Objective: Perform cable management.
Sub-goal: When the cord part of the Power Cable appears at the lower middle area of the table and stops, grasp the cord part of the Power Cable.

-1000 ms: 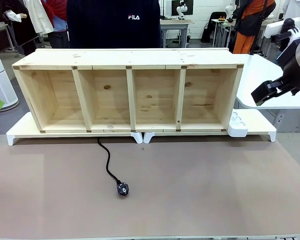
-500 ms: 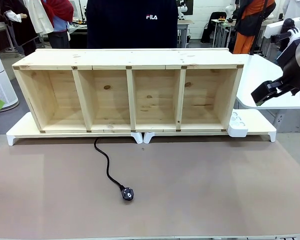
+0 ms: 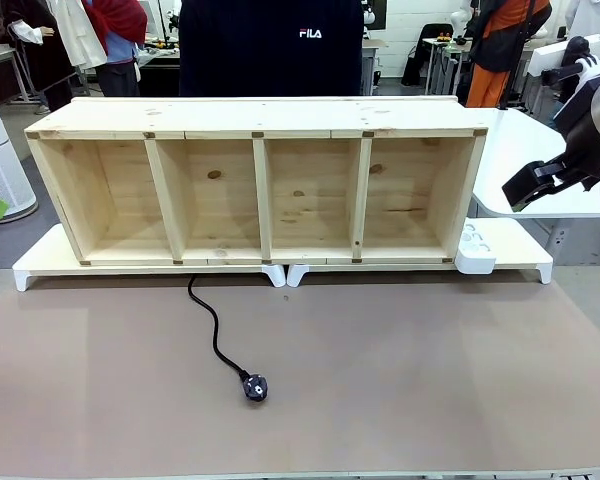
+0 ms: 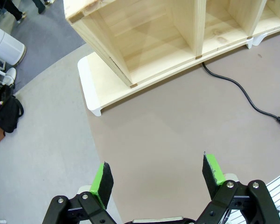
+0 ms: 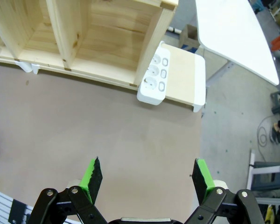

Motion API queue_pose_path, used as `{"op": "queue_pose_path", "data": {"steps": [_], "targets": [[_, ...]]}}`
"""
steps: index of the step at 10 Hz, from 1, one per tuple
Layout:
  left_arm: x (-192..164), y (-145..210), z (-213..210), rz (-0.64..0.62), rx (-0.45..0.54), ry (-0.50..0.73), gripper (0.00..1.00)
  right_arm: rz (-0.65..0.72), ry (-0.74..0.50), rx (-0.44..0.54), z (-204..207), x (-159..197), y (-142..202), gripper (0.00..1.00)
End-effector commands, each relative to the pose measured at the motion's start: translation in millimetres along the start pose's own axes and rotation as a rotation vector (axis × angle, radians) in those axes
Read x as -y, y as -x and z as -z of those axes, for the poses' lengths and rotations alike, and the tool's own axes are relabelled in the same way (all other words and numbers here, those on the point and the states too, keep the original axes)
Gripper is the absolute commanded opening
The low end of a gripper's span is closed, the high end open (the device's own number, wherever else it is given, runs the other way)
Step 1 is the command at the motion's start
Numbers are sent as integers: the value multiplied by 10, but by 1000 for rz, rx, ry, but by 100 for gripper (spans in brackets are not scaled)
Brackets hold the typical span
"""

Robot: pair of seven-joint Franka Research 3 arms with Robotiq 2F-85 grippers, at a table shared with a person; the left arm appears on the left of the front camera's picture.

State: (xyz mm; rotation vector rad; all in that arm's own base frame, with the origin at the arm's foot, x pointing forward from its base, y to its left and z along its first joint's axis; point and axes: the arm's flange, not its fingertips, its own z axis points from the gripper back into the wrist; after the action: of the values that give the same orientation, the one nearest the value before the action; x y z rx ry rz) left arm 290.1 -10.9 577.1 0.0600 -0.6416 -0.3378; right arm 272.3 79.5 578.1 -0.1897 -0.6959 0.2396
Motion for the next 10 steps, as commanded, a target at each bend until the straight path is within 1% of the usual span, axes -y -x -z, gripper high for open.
{"op": "queue_pose_path", "data": {"steps": [1,3,4,6,7,8,10], "targets": [[-4,-4,-3,-17,5,-2,100,-1,1,-1,3,-1,0,100],[-4,-4,-3,-17,5,-2,100,0,0,0,0,0,0,100],[-4,-4,-3,-17,5,-2,100,-44,-22,-3,9,-202,-235,100],[-4,-4,-3,-17,5,-2,100,-106,-58,-39,8,-550,-499,100],[-4,-4,-3,-17,5,-2,100,-126,-79,-56,24,-710,-590,100],[-4,-4,-3,-17,5,-2,100,-150,-125,-61,34,-889,-645,100],[-4,-4,-3,-17,5,-2,100,-146,-219,-77,62,-1234,-746,100]]}}
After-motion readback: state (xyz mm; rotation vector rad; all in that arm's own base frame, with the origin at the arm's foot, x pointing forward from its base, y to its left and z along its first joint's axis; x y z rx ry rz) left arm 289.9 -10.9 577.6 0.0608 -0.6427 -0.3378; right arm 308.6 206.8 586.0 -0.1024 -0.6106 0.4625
